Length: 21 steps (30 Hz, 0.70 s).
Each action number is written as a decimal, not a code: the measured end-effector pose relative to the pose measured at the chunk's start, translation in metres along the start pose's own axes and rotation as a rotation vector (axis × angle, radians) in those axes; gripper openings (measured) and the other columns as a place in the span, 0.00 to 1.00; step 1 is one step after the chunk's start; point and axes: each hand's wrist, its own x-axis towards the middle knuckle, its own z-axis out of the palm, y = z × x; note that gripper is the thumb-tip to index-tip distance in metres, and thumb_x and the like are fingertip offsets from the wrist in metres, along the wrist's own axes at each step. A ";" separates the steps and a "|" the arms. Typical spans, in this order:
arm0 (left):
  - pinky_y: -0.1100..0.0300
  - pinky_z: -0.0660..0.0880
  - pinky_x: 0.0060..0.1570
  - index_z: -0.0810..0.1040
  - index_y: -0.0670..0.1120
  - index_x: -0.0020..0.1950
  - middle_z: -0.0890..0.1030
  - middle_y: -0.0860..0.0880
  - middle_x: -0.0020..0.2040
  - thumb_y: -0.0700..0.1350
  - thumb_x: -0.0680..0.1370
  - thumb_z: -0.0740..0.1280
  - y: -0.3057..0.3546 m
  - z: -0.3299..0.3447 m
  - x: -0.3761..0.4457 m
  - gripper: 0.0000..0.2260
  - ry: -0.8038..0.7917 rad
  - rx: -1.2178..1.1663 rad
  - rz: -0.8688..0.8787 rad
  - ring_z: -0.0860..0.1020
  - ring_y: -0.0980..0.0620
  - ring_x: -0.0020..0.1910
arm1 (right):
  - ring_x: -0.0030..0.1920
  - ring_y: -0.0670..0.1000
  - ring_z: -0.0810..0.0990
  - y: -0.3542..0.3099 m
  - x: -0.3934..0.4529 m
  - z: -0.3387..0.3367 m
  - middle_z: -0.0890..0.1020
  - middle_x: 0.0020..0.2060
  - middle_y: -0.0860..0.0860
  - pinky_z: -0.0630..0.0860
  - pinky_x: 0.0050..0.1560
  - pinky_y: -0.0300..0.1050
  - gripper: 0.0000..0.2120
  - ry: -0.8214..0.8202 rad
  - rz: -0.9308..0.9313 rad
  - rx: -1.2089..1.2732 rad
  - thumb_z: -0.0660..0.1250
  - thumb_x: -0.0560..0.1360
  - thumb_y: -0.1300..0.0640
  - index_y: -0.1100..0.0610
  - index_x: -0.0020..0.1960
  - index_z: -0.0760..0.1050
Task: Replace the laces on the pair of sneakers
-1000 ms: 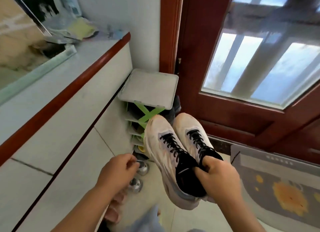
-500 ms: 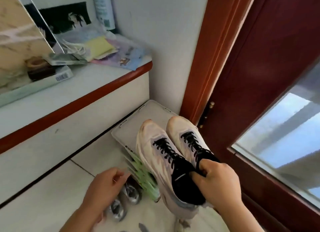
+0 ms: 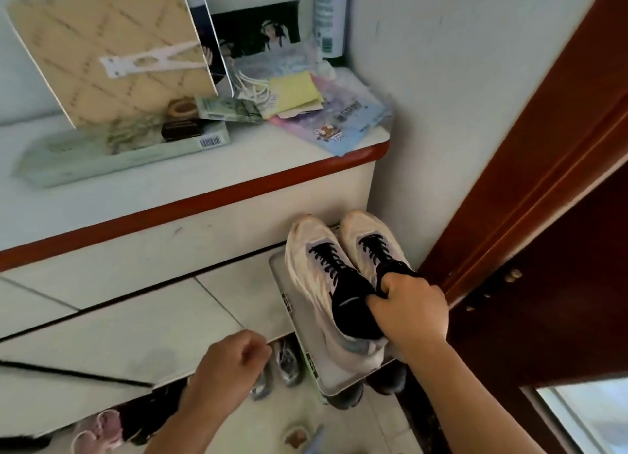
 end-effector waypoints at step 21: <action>0.66 0.71 0.36 0.78 0.56 0.44 0.79 0.54 0.32 0.50 0.75 0.67 -0.008 0.002 0.021 0.01 -0.031 0.026 0.072 0.75 0.59 0.28 | 0.52 0.53 0.75 0.004 -0.013 -0.007 0.79 0.47 0.49 0.71 0.54 0.49 0.17 0.073 -0.061 0.069 0.68 0.71 0.45 0.53 0.55 0.76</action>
